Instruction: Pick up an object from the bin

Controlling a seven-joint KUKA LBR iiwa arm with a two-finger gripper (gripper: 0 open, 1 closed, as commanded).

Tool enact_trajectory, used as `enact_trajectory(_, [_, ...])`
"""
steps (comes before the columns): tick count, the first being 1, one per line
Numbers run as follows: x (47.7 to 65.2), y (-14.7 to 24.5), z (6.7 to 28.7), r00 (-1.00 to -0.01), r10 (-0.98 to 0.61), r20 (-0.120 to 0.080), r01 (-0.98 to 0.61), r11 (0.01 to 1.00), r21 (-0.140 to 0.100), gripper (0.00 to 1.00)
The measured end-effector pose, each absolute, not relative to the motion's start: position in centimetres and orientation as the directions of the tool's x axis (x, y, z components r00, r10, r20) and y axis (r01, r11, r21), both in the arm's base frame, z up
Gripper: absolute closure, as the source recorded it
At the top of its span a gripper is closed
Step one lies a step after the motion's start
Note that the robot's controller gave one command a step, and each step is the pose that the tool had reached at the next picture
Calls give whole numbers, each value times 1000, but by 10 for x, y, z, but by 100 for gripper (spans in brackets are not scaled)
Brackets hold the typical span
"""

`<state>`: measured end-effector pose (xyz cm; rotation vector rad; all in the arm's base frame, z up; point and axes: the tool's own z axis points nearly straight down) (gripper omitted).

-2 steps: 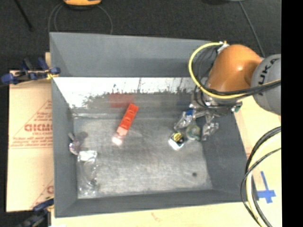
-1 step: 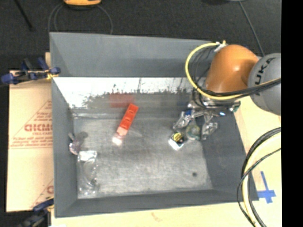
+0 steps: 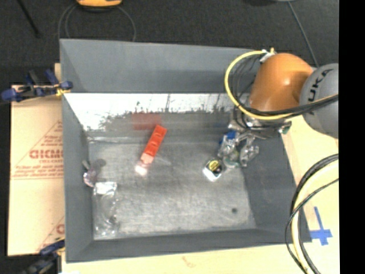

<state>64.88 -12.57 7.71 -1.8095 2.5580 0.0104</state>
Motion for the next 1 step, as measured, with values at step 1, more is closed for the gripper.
enact_trajectory(1, [652,-126,141,-332,-943,-3,-943,332,-11,100])
